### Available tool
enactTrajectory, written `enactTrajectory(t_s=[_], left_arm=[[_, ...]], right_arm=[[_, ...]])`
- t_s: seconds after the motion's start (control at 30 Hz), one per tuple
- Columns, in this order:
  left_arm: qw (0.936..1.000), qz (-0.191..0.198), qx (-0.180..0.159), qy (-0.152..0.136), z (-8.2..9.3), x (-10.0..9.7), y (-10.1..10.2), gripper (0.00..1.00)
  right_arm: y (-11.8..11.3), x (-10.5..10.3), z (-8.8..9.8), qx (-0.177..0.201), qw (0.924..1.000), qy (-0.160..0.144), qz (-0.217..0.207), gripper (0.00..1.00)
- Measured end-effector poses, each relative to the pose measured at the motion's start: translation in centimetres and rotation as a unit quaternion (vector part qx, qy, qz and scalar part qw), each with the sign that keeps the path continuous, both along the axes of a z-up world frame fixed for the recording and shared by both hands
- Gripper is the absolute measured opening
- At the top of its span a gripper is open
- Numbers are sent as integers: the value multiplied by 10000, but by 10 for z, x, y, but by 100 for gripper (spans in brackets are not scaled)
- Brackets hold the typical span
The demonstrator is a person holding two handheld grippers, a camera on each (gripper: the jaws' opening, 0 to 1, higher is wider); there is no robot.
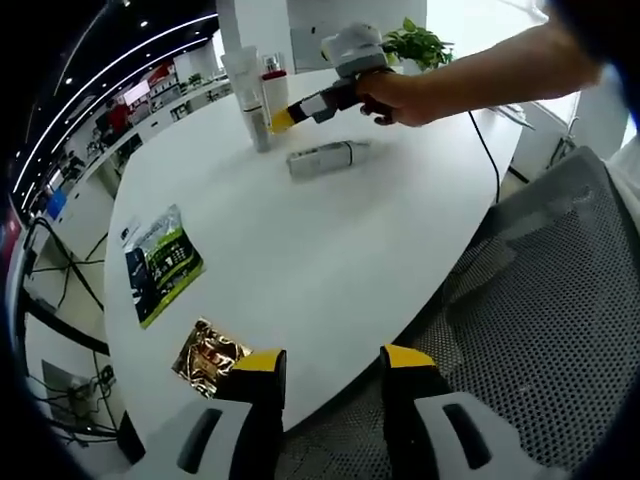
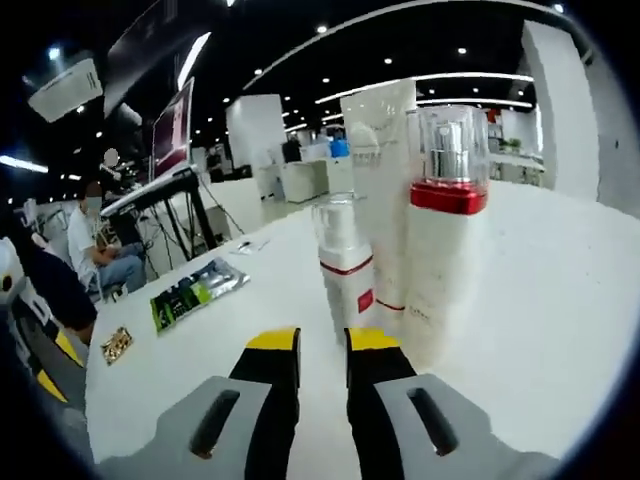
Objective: Arrange the skincare products in the storage area until every visible bottle or jar stands upright without overlapping.
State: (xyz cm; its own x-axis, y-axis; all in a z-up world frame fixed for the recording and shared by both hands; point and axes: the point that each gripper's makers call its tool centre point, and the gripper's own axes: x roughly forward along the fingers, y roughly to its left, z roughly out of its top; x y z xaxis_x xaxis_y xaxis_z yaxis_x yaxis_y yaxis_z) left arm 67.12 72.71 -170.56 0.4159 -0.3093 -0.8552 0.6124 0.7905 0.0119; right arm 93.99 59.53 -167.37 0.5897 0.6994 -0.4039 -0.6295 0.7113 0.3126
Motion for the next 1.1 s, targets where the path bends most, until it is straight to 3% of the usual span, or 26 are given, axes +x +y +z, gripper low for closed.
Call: enactTrajectory(t_s=[0.1,0.17,0.4,0.47,0.57,0.63,0.67,0.87,1.1], left_arm=[[10000,-39,38,47,-2,-2,0,39],[10000,-32,8,-4,0,-1,-1,39],[9999,-75,6,-98,4,2,-3,39],[9999,-61,1,-120,4,3,-3,39],[9999,-71,-15,-157,8,4,-6,40],[9989,-28,-163,-433,16,10,-9,46],[9990,-9,-160,-425,17,11,-9,48],[9990,-6,-277,-358,17,10,-12,50],[9959,175,-760,-453,40,23,-20,51]], right_arm=[[-6,-11,6,236,9992,331,-17,10],[-11,-17,16,268,9995,183,3,9],[-36,-61,45,496,9987,142,-3,15],[-37,-76,56,724,9972,180,-7,18],[-40,-98,66,736,9972,137,37,23],[-36,-110,76,950,9954,127,72,26],[-35,-123,83,931,9955,71,136,28],[-38,-154,105,995,9949,-164,85,45],[-45,-186,115,784,9968,-145,-83,66]])
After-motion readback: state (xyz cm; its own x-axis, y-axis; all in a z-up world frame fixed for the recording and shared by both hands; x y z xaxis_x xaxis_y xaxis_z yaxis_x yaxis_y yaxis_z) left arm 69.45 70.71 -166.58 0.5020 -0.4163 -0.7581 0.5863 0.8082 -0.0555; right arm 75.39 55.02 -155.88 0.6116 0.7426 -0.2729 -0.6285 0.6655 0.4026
